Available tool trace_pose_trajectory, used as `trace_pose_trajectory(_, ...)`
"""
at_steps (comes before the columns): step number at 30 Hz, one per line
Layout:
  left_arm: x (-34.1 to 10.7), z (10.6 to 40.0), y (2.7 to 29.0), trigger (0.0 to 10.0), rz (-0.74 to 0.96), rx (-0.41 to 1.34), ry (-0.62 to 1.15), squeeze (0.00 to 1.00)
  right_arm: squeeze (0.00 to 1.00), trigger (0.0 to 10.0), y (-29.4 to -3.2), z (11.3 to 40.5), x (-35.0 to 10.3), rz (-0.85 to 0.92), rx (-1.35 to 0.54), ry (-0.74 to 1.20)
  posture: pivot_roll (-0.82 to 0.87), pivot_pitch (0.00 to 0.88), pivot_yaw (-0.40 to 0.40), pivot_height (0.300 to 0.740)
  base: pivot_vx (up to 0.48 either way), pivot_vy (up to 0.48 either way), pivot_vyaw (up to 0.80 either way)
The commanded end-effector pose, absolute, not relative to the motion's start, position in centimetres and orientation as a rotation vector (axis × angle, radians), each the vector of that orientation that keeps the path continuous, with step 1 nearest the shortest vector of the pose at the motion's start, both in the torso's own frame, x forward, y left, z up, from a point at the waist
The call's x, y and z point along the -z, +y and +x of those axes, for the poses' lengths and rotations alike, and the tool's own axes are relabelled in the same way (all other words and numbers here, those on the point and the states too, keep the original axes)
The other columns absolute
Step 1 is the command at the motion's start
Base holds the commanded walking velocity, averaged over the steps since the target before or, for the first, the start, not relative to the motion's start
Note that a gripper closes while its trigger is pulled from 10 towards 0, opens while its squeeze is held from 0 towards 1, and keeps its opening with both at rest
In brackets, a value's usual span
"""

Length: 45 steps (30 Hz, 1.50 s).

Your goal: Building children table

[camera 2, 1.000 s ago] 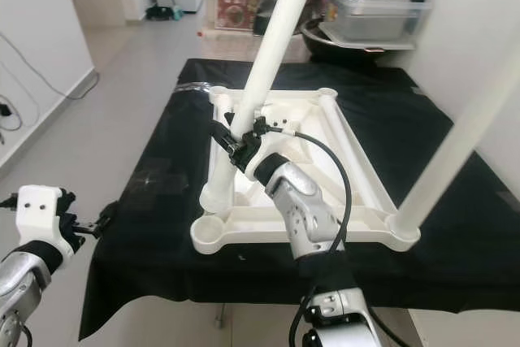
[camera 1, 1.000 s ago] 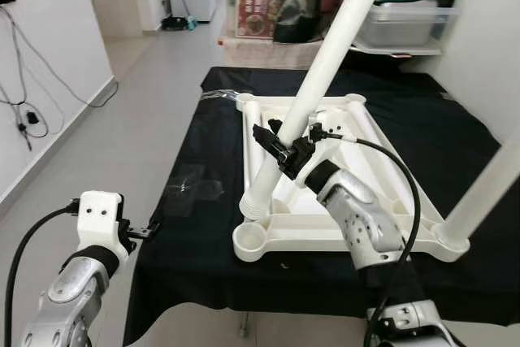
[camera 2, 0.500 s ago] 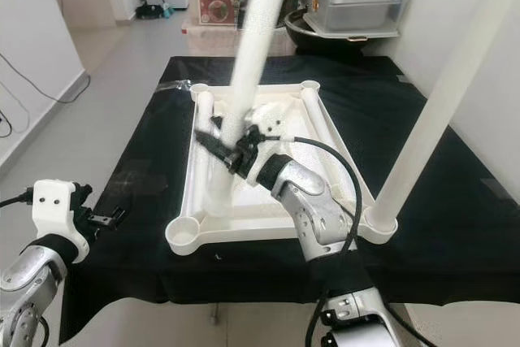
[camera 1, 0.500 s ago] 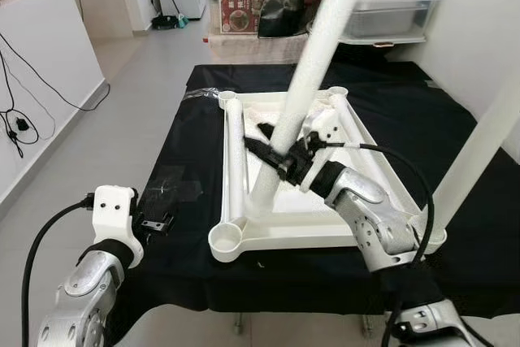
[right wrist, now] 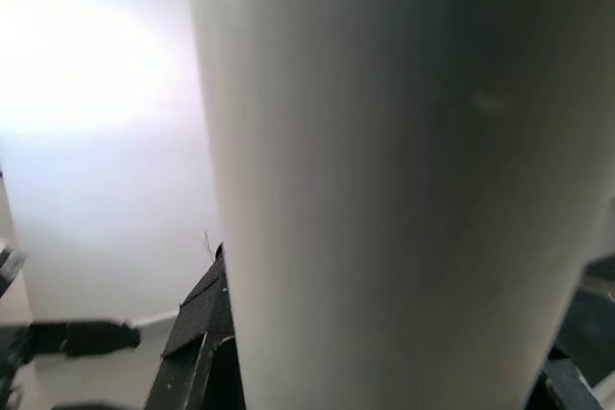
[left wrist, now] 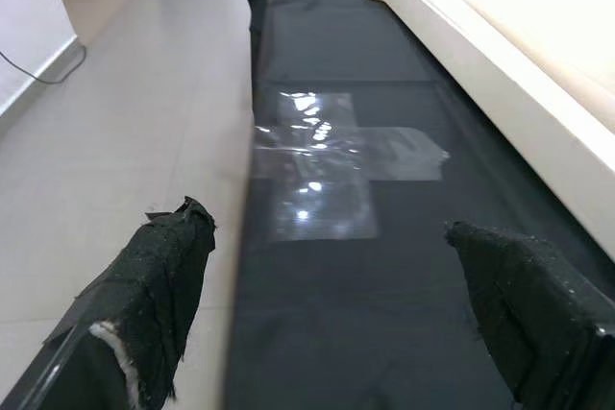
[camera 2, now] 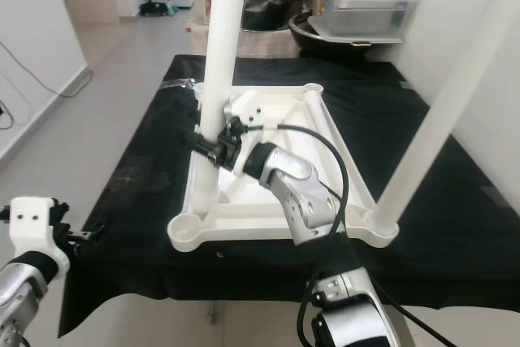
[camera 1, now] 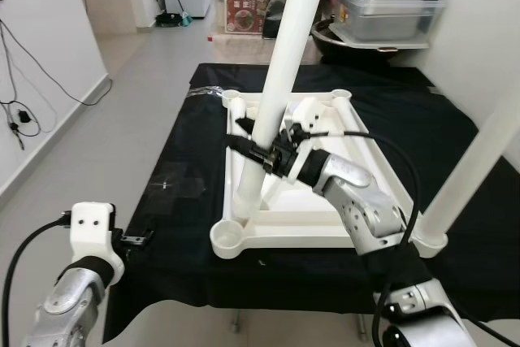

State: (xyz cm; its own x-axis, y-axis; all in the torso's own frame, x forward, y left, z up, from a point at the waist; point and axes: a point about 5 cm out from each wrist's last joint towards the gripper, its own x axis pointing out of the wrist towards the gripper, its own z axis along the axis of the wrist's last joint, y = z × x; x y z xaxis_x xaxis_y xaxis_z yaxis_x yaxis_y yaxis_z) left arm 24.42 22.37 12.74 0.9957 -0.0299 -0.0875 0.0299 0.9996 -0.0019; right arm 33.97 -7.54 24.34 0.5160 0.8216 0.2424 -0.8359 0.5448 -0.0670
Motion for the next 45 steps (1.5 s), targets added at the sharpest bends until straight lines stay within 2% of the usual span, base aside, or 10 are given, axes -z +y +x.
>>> trace_pose_trajectory(1,-12.9,24.4,22.9,10.0,0.009,0.012,0.08,0.0,0.0,10.0,-6.8,33.8,-24.9,0.065,-1.031,-0.281,0.13,0.0,-0.033,0.74,0.0,0.0,0.0)
trace_pose_trajectory(15,-12.6,24.4,22.8,10.0,0.008,0.004,0.085,0.0,0.0,10.0,-7.8,34.2,-24.1,0.004,-1.003,-0.249,0.12,0.0,-0.033,0.74,0.0,0.0,0.0)
trace_pose_trajectory(27,-12.1,24.3,22.6,10.0,0.042,0.007,0.098,0.0,0.0,10.0,-11.7,35.4,-24.3,-0.194,-0.992,-0.196,0.12,0.0,-0.039,0.74,0.0,0.0,0.0)
trace_pose_trajectory(38,-12.1,24.7,22.5,10.0,0.059,0.006,0.108,0.0,0.0,10.0,-11.3,35.2,-23.9,-0.174,-0.991,-0.199,0.12,0.0,-0.032,0.74,0.0,-0.056,0.0)
trace_pose_trajectory(45,-12.3,25.0,22.6,10.0,0.009,-0.014,0.087,0.0,0.0,10.0,-11.1,35.1,-23.6,-0.153,-0.993,-0.2,0.11,0.0,-0.032,0.74,0.0,0.0,0.0)
